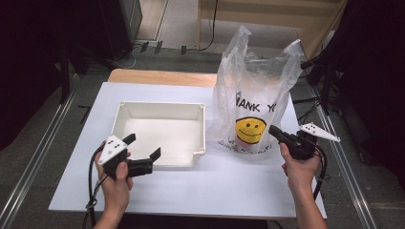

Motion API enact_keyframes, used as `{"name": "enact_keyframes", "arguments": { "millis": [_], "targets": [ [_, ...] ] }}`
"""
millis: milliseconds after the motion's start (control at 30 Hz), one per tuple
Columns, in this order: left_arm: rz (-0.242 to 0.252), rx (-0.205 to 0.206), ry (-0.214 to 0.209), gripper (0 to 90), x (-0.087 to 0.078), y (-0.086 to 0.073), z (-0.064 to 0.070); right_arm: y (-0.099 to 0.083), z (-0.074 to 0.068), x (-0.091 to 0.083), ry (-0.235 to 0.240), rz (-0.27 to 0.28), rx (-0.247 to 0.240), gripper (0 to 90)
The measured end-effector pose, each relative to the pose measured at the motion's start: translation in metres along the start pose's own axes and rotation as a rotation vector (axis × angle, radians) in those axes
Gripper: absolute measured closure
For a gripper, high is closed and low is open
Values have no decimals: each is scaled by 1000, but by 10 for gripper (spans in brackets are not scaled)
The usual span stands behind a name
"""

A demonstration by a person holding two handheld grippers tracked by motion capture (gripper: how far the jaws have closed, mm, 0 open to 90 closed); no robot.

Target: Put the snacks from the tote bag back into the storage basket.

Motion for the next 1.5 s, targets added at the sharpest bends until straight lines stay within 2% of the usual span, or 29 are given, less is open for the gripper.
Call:
{"name": "enact_keyframes", "arguments": {
  "millis": [67,100,200,233,267,367,467,567,767,800,833,867,967,1100,1200,1300,1400,1500],
  "targets": [
    [-16,18,-30,13,17,3,15,-4,-2,-1,9,-6,-4,900],
    [-16,18,-30,13,17,3,15,-4,-2,-1,9,-6,-4,900],
    [-26,34,-56,13,33,8,31,-9,-7,-2,22,-10,-19,900],
    [-30,42,-72,13,44,10,41,-13,-10,-2,36,-13,-30,900],
    [-30,42,-72,13,44,10,41,-14,-12,-2,43,-15,-36,900],
    [-45,48,-101,13,61,13,55,-18,-14,-2,49,-17,-44,900],
    [-53,33,-126,14,75,15,68,-23,-17,0,60,-24,-43,900],
    [-58,43,-145,14,87,19,82,-25,-18,1,60,-27,-43,900],
    [-53,60,-177,14,106,35,108,-27,-20,0,75,-29,-39,900],
    [-41,77,-157,14,112,42,117,-27,-20,1,80,-32,-39,900],
    [-41,77,-157,29,112,42,117,-27,-20,1,80,-32,-39,900],
    [-24,81,-129,50,116,48,125,-27,-21,2,88,-35,-39,900],
    [-9,86,-125,58,119,54,131,-29,-23,4,90,-43,-51,900],
    [12,67,-112,80,124,66,139,-32,-26,6,100,-58,-63,900],
    [1,82,-86,158,131,76,146,-35,-28,9,109,-76,-91,900],
    [-5,78,-70,225,135,79,146,-36,-30,9,108,-79,-101,900],
    [-37,65,-34,270,145,79,142,-37,-31,9,112,-82,-114,900],
    [-66,31,-8,256,159,77,135,-37,-31,10,115,-87,-112,900]
  ]
}}
Point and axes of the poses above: each handheld gripper's, and its own axes: x roughly forward along the jaws, y roughly out of its top, z roughly to its right, the point moved 3 cm from there along x, roughly forward along the jaws, and after that the axes turned 2 degrees about -x, right-handed, at the moved point
